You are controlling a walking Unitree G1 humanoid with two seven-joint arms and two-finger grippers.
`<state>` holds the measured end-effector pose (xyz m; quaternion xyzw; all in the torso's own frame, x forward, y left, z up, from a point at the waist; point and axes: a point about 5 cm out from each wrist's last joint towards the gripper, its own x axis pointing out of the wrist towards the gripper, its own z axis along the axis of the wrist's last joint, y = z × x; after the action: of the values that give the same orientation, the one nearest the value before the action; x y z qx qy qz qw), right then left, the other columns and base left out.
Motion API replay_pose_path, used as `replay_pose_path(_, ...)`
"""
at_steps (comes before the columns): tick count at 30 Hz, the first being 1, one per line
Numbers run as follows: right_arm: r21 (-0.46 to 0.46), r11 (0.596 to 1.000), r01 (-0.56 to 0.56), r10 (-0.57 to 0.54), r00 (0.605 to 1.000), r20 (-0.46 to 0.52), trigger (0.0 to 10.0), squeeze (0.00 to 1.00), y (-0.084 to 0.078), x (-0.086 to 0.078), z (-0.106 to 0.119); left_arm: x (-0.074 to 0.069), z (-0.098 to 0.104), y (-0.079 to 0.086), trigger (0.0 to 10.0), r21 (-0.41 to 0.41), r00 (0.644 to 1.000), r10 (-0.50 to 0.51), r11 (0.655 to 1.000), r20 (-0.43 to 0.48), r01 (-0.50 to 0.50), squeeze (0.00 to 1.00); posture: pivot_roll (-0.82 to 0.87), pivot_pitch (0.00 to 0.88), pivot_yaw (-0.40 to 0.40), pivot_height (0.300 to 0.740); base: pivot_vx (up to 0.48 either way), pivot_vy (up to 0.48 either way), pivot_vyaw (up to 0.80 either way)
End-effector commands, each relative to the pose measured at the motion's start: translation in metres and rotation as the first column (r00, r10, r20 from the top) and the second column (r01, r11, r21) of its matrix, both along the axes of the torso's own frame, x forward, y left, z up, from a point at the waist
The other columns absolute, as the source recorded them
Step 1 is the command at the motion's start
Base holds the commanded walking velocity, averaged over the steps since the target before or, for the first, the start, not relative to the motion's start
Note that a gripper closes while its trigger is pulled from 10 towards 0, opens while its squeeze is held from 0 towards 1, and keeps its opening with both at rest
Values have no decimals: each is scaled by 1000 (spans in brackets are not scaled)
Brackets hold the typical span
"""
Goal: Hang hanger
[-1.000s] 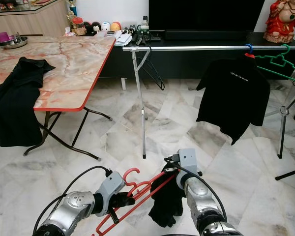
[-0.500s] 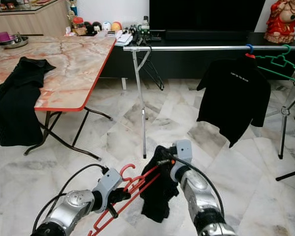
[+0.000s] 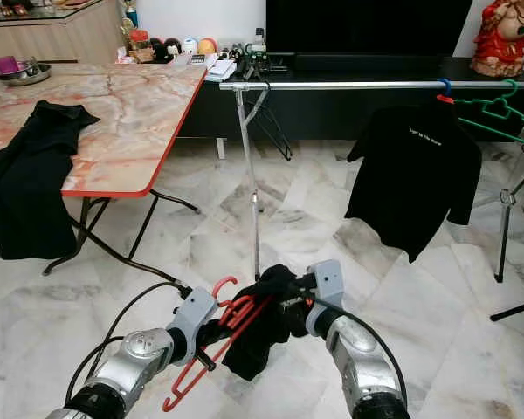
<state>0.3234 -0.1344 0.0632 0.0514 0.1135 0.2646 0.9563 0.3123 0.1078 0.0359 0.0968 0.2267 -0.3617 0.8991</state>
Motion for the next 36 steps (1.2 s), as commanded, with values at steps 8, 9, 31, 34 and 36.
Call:
replay_pose_path(8,-14,979,-201,201,967,155,10000,0,8,-2,29,0,3,3,10000,-50,1000,-3,999,-1,3,0,95,57,-8,740,0,0,0)
replay_pose_path(9,-6,972,-235,232,957,175,10000,0,6,-4,33,1,3,2,10000,-60,1000,2,998,1,-2,0,96,57,-8,740,0,0,0)
replay_pose_path(31,-63,954,-292,299,944,140,10000,0,-22,-20,33,2,12,-7,10000,-215,1000,9,977,-6,-10,0,86,64,-8,740,0,0,0)
replay_pose_path(34,-51,959,-280,284,949,138,10000,0,-22,-20,33,2,13,-7,10000,-224,1000,13,974,-6,-14,0,86,64,-9,740,0,0,0)
replay_pose_path(36,-49,955,-293,297,946,127,10000,0,-22,-21,32,2,13,-7,10000,-227,1000,13,974,-5,-14,0,87,65,-10,740,0,0,0)
